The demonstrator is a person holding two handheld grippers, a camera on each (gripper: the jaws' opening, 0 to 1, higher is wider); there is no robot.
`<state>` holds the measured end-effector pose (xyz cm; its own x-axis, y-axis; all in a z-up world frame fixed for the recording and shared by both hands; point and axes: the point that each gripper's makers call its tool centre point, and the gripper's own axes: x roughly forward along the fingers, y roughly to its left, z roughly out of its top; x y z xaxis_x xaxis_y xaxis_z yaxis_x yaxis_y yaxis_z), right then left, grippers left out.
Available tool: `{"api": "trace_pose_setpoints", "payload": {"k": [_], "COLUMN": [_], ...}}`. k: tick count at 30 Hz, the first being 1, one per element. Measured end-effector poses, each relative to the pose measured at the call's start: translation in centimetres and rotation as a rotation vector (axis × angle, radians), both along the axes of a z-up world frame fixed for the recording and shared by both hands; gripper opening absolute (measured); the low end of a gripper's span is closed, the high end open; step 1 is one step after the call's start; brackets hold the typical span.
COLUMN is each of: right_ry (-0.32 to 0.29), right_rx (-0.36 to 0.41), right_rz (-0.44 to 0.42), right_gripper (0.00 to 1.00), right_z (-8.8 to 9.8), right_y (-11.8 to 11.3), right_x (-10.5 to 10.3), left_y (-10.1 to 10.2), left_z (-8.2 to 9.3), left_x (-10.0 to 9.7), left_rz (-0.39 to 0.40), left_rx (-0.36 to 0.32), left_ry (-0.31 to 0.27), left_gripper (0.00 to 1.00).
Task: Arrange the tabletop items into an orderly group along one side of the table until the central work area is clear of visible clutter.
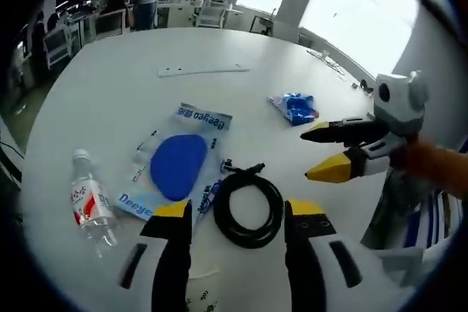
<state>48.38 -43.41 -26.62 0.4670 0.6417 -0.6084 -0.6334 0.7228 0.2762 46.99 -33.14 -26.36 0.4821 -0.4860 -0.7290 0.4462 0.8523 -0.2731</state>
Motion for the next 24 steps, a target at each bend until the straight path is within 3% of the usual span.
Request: {"api": "trace_pose_setpoints", "payload": {"k": [24], "right_ry": [0.067], "right_rx": [-0.039], "right_rz": [0.022], "right_gripper": [0.37], "right_z": [-3.5], "right_y": [1.9], "right_x": [-0.5], "left_y": [-0.4], "left_z": [-3.6], "left_x": [-0.1], "left_rz": [-0.016], "left_rx": [0.050], "left_ry": [0.120], "left_gripper": [0.32]}}
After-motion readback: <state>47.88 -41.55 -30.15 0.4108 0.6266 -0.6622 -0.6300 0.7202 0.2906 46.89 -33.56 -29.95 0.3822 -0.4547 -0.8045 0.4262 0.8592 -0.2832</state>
